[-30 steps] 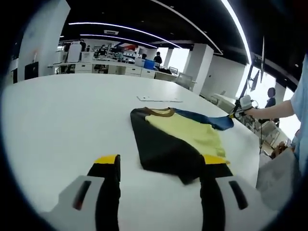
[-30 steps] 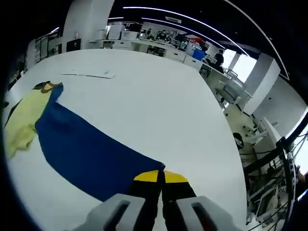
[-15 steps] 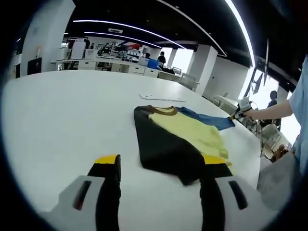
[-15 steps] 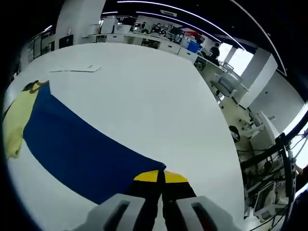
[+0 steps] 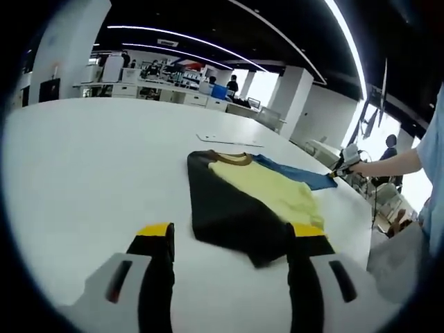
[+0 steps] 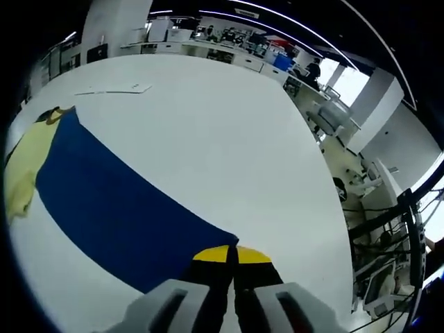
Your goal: Fold the garment on the visible template until the final outline fits inside the template.
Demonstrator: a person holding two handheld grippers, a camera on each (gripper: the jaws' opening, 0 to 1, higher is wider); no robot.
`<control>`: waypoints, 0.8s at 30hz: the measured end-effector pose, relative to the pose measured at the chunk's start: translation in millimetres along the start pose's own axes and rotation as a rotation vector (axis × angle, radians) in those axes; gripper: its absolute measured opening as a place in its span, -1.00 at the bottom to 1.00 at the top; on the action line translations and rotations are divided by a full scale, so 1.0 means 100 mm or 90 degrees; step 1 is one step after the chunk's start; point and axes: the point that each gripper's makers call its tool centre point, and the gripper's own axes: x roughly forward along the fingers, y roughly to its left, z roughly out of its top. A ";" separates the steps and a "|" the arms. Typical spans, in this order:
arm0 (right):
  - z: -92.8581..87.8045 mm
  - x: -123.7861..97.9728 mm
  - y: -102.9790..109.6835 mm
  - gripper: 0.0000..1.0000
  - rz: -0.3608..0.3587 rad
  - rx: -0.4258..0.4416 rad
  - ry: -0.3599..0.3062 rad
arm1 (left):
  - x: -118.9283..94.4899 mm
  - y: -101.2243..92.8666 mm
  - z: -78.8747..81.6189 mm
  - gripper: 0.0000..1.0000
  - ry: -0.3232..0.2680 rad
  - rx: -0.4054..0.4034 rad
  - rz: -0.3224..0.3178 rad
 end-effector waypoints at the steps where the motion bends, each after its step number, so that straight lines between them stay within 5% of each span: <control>1: 0.00 0.00 -0.01 -1.00 -0.001 -0.002 0.000 | 0.00 -0.01 0.00 0.25 0.001 0.002 -0.001; 5: 0.03 -0.04 -0.02 -0.98 0.000 0.015 -0.014 | 0.00 -0.01 0.00 0.25 -0.002 0.001 -0.001; 9: 0.13 -0.14 0.03 -0.72 0.028 0.050 -0.070 | 0.01 -0.03 0.00 0.26 -0.001 0.003 -0.008; 12: 0.18 -0.23 0.10 -0.44 0.057 0.069 -0.101 | 0.01 -0.02 0.00 0.28 0.001 0.005 -0.012; 16: 0.45 -0.51 0.41 0.10 0.168 0.107 -0.220 | 0.01 -0.03 0.04 0.29 -0.001 0.006 -0.018; 18: 0.57 -0.67 0.50 0.25 0.186 0.093 -0.265 | 0.01 -0.04 0.05 0.29 -0.002 0.009 -0.022; 24: 0.74 -1.01 0.82 0.67 0.247 0.090 -0.316 | 0.00 -0.10 0.08 0.29 0.004 0.020 -0.036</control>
